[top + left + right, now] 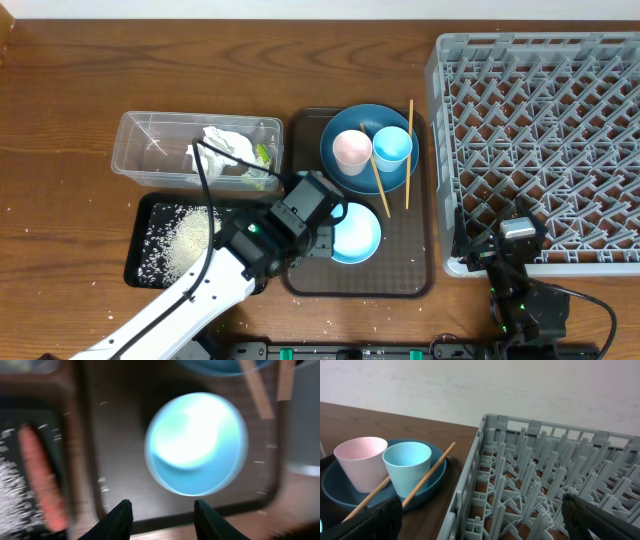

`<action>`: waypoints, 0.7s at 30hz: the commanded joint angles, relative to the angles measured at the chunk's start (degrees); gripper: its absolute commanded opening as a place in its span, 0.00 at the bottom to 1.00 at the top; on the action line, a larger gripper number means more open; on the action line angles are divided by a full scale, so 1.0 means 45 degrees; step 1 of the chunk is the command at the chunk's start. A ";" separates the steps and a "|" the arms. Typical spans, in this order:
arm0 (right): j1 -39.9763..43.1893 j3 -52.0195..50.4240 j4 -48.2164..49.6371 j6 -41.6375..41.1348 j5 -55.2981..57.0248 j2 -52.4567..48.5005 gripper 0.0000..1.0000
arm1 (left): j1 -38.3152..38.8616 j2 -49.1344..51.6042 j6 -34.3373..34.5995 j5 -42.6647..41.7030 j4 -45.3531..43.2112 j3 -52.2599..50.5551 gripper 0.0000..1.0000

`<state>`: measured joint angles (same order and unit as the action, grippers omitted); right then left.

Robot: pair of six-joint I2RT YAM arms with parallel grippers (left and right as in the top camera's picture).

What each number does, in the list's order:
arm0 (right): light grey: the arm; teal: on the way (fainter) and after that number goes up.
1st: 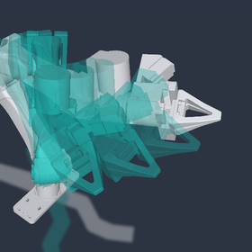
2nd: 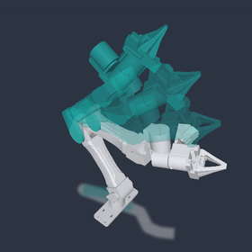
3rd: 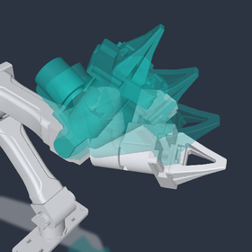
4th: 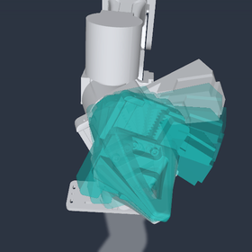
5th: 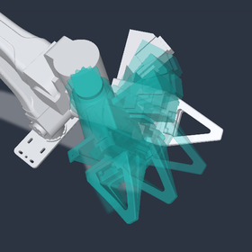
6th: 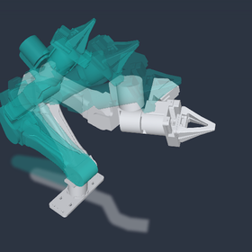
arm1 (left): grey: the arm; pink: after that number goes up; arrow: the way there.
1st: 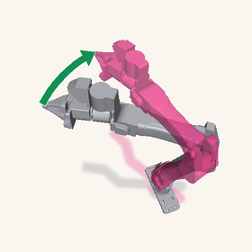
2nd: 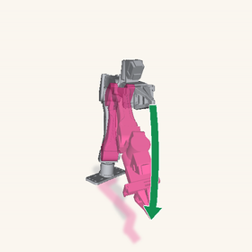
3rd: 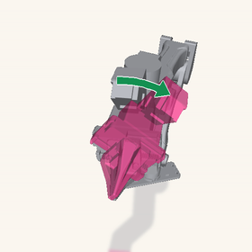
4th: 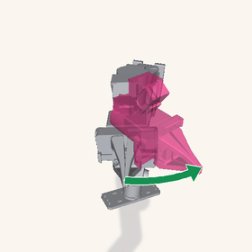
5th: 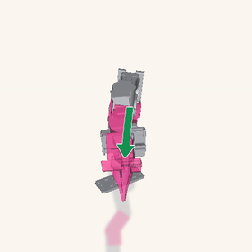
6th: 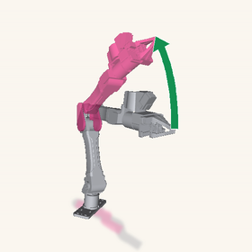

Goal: Sort waste into correct bins and load items into the dishwasher rack
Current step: 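Lower the carrot onto the black tray and open the left gripper, then move the left gripper over the pink cup on the blue plate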

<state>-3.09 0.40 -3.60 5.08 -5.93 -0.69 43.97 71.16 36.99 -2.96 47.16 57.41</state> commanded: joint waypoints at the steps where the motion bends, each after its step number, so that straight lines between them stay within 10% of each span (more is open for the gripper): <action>1: -0.0068 -0.0019 -0.0044 0.0078 -0.0010 0.0068 0.99 | -0.0053 -0.0097 -0.0262 -0.0908 -0.0180 0.0704 0.42; 21: -0.0068 -0.0019 -0.0044 0.0078 -0.0010 0.0068 0.99 | -0.1375 0.2220 -0.0607 -0.0933 -0.0005 0.5523 0.41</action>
<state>-3.09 0.40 -3.57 5.10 -5.93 -0.69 38.39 78.04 36.29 -7.11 45.67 77.21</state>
